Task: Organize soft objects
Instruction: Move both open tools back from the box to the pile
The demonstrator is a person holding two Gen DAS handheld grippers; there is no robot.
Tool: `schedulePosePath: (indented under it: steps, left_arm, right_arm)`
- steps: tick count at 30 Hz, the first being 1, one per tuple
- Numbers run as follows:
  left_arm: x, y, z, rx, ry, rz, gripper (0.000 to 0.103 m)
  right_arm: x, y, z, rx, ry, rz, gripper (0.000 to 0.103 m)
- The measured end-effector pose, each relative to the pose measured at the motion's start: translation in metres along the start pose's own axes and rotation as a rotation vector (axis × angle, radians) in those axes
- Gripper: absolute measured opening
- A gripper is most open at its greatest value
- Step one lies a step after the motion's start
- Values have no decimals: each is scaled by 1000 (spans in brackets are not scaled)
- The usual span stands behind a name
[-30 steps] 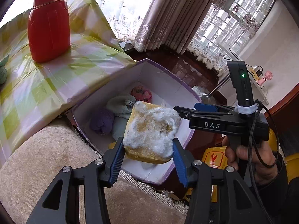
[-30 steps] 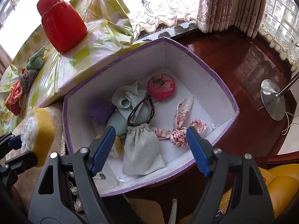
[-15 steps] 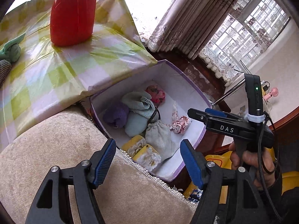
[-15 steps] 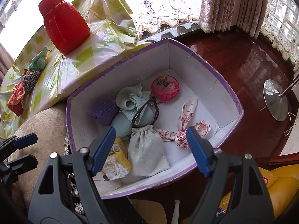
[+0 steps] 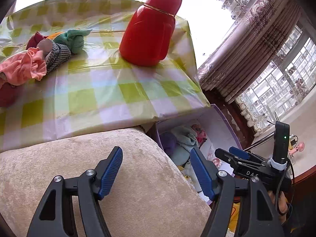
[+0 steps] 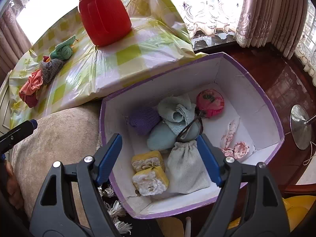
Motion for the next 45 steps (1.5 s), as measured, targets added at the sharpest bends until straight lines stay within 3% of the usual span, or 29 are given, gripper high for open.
schedulePosePath:
  steps: [7, 20, 30, 45]
  left_arm:
    - [8, -34, 43, 98, -74, -89, 66]
    - [11, -107, 146, 236, -291, -274, 65]
    - [15, -130, 205, 296, -387, -319, 65]
    - [41, -125, 251, 320, -409, -303, 65]
  right_arm:
    - [7, -8, 57, 62, -99, -16, 80]
    - [19, -1, 146, 152, -230, -15, 80]
    - [37, 14, 188, 158, -258, -14, 80]
    - [78, 41, 231, 147, -269, -21, 80]
Point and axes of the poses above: each gripper's, at about its wrist camera, not at the fingertips, and y roughly the way its jaws point, z to its left, x to its top, the point moved 8 cm from there along y, roughly the way its jaws point, and after that the axes turned 14 degrees about -x, right-handed, at the moved point
